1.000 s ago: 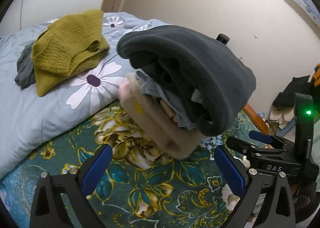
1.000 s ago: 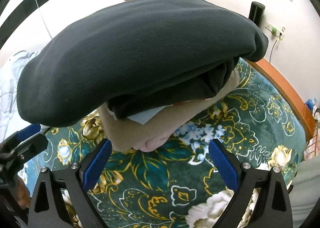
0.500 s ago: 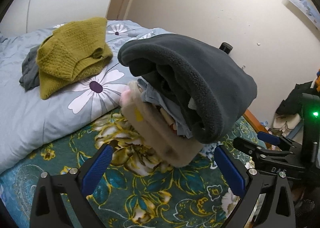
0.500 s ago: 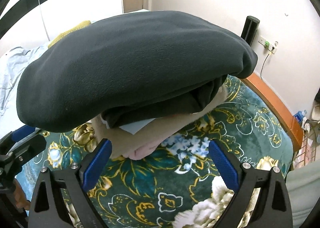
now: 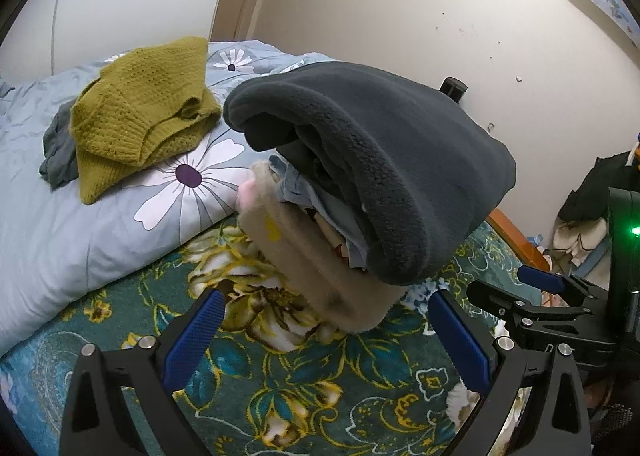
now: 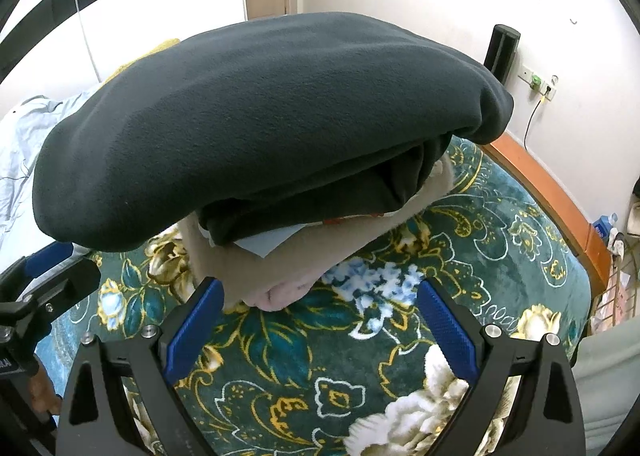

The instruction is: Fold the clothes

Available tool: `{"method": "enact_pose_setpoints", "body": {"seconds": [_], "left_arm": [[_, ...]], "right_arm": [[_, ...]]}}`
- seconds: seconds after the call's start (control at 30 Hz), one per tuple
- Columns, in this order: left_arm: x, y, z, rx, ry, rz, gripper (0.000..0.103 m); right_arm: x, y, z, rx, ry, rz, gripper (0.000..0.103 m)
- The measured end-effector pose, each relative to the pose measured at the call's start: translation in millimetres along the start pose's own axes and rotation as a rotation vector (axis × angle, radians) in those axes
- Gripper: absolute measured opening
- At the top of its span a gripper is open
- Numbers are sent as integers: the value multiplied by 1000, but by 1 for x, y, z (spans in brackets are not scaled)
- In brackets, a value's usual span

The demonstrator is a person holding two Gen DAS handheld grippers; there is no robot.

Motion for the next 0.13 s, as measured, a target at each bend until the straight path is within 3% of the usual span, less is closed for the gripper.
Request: {"method": "enact_pose_setpoints", "body": {"seconds": [0.13], "left_arm": [[-1, 3, -8, -17, -37, -20, 103]], "right_arm": [[0, 0, -5, 0, -10, 0, 98]]}}
Point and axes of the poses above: each gripper's, at about its wrist camera, not at the fingertips, and y roughly against the way its jaws point, z to its left, x to its underside, the point moved 2 cm from there along -y, roughly the way its jaws point, and after that the axes turned 6 degrees about -y, right-handed, at the moved point
